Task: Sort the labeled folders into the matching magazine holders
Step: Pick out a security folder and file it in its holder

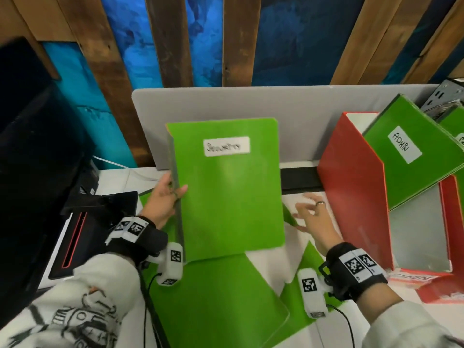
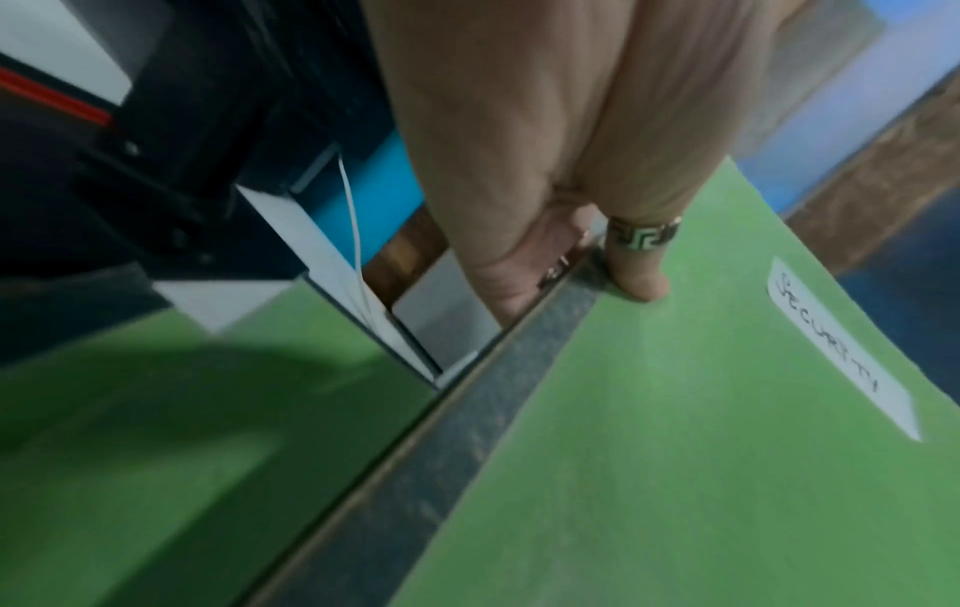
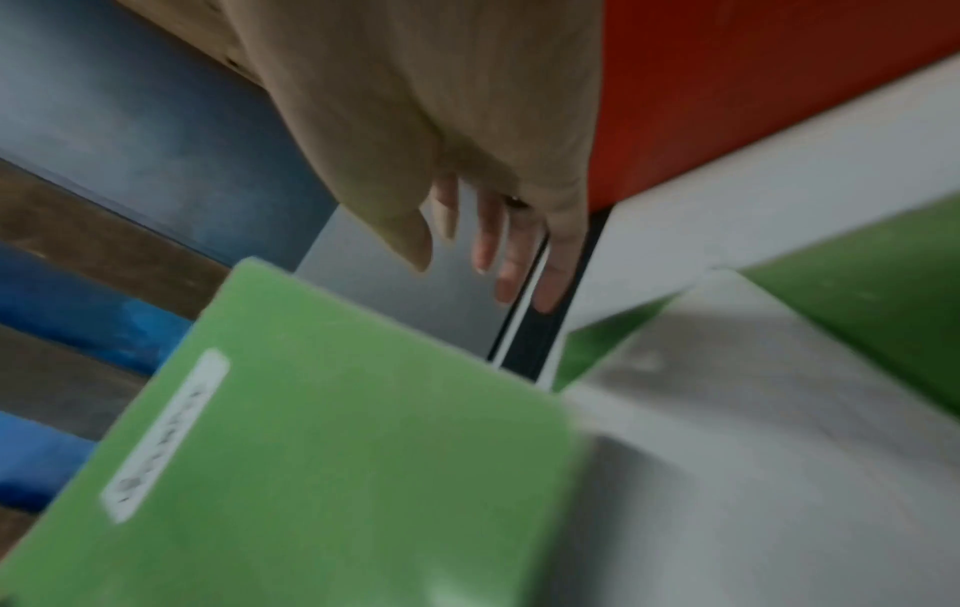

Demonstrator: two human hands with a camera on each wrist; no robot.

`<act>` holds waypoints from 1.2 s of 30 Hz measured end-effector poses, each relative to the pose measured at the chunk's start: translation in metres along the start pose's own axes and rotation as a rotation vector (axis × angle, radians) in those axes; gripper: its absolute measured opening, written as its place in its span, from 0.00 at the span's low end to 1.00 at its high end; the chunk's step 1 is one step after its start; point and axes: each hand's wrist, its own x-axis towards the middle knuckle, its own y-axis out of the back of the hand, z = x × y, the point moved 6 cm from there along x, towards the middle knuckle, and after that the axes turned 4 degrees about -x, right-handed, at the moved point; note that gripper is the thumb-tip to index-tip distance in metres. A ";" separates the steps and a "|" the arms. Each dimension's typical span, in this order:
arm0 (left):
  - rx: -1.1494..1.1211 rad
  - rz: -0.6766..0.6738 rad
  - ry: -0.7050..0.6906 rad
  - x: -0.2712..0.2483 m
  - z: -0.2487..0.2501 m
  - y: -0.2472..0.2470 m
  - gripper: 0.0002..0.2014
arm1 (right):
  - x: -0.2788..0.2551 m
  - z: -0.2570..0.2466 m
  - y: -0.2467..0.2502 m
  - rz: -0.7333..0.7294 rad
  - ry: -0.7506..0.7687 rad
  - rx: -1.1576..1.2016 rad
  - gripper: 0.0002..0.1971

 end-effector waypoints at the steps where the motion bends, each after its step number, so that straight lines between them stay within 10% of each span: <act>1: -0.004 0.067 -0.046 0.002 0.010 0.015 0.23 | -0.002 0.013 -0.005 -0.050 -0.081 -0.040 0.12; 12: 0.095 0.396 -0.354 0.001 0.061 0.094 0.15 | -0.005 0.066 -0.114 -0.398 -0.367 -0.103 0.10; 20: 0.150 0.535 -0.366 -0.003 0.067 0.120 0.14 | 0.033 0.078 -0.160 -0.014 -0.535 0.140 0.28; 36: 0.029 0.471 -0.346 0.014 0.052 0.109 0.16 | 0.026 0.025 -0.018 0.199 -0.002 0.196 0.35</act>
